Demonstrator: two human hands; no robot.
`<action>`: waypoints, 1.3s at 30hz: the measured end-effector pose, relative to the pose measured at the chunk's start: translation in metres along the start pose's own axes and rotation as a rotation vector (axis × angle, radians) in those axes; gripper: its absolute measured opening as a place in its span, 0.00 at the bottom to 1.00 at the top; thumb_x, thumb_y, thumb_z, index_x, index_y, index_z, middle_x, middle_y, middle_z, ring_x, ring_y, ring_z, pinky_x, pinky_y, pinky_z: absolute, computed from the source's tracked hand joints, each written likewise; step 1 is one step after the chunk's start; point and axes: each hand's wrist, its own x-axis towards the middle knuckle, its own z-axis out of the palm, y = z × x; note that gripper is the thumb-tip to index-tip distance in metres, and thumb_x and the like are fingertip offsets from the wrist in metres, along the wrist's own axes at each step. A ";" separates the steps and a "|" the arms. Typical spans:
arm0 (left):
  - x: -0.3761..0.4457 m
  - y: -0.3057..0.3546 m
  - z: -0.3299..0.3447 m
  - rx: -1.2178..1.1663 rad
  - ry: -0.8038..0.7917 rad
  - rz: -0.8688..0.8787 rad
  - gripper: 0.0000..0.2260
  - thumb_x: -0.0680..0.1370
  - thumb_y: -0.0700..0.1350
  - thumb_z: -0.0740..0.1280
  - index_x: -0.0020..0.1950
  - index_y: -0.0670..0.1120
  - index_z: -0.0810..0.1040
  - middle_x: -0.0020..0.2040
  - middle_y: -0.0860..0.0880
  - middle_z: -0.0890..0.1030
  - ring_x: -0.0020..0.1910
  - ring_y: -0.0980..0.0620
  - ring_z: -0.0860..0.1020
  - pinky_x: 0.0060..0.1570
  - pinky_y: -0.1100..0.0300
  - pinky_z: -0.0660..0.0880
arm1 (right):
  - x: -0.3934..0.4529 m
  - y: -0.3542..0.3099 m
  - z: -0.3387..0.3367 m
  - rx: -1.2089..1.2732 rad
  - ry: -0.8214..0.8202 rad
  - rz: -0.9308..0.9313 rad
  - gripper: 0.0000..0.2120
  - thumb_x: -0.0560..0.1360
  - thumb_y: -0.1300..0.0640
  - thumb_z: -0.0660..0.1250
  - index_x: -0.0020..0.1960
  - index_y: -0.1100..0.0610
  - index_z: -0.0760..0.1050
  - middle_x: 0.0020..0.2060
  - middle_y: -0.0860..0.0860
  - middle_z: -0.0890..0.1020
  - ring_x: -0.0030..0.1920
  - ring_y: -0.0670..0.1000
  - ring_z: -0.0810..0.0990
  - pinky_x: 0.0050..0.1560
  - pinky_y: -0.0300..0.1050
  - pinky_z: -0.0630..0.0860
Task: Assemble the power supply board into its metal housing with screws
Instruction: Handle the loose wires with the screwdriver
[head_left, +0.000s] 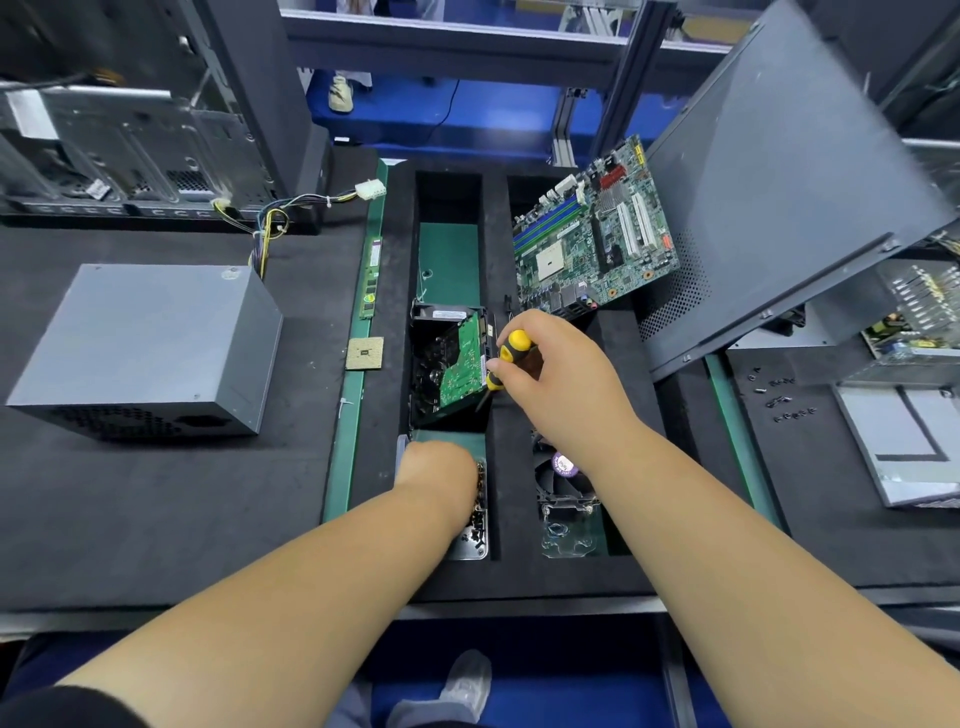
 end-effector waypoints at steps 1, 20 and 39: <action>0.000 0.000 0.000 0.006 -0.008 -0.003 0.10 0.75 0.36 0.63 0.49 0.48 0.80 0.53 0.49 0.81 0.54 0.45 0.79 0.53 0.58 0.69 | 0.000 0.000 0.000 0.001 -0.002 0.001 0.06 0.76 0.52 0.69 0.49 0.50 0.72 0.44 0.45 0.76 0.43 0.46 0.72 0.43 0.45 0.73; -0.020 -0.027 -0.036 -0.489 0.205 0.100 0.05 0.71 0.44 0.66 0.38 0.49 0.69 0.36 0.52 0.72 0.42 0.46 0.76 0.40 0.55 0.73 | 0.006 -0.014 -0.022 0.052 0.058 -0.019 0.05 0.76 0.53 0.69 0.47 0.51 0.73 0.44 0.46 0.77 0.45 0.47 0.73 0.46 0.45 0.74; -0.095 -0.221 -0.076 -1.720 0.752 -0.160 0.06 0.79 0.38 0.67 0.44 0.47 0.81 0.39 0.51 0.83 0.38 0.59 0.80 0.39 0.66 0.72 | 0.067 -0.153 -0.010 0.767 0.281 -0.042 0.03 0.76 0.60 0.69 0.48 0.59 0.76 0.39 0.51 0.81 0.45 0.54 0.85 0.51 0.51 0.81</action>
